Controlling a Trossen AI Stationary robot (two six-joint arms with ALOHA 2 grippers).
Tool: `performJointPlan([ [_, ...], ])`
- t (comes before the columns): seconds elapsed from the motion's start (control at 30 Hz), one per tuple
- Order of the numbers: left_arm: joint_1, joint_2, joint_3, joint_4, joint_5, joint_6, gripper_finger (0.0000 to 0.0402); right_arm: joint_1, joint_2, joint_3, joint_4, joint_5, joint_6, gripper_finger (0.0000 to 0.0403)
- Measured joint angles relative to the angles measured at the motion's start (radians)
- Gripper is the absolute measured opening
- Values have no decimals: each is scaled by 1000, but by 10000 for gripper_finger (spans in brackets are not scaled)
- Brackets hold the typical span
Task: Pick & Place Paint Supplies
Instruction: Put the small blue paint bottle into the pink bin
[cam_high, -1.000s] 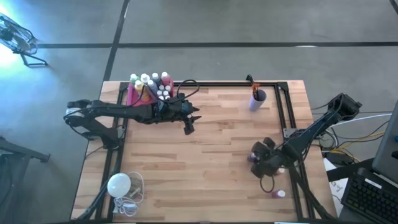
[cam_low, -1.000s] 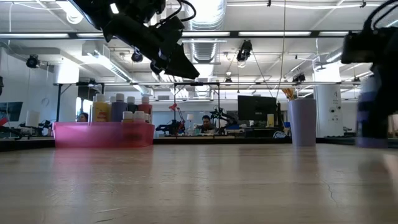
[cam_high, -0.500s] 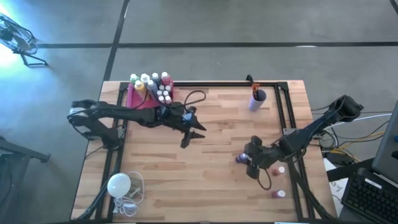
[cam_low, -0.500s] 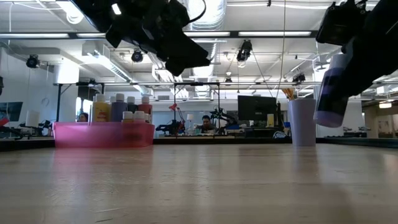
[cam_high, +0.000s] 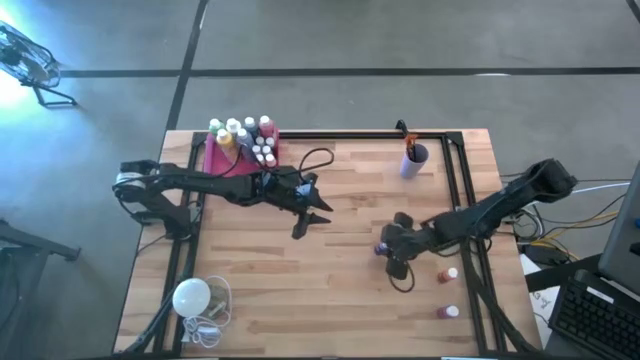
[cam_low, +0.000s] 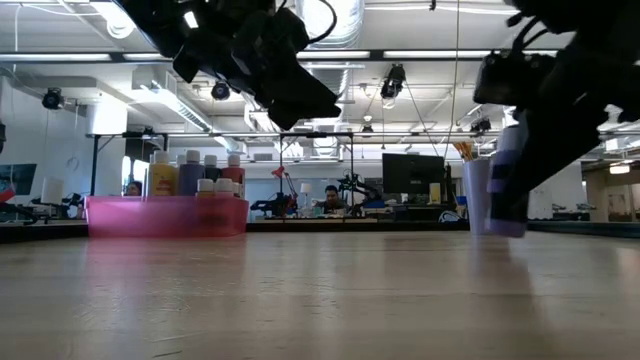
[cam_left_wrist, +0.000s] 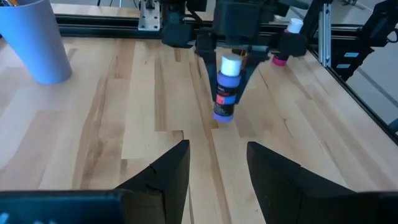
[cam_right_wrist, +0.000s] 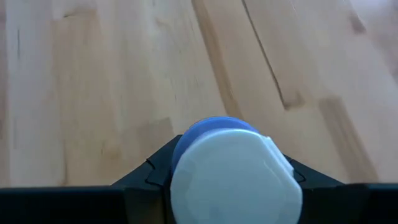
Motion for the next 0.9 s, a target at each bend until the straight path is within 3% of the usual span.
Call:
performJointPlan([
  [0.2, 11, -54, 8, -45, -19, 39, 165, -67, 124, 122, -2, -58, -179, 137],
  [0.43, 27, -191, -5, -126, -200, 66, 165, -149, 261, 255, 0, -163, -319, 137],
  [0.77, 28, -336, -18, -228, -350, 92, 165, -191, 451, 456, -87, -197, -467, 137],
  [0.9, 28, -377, -18, -246, -362, 86, 165, -199, 486, 502, -91, -226, -505, 137],
])
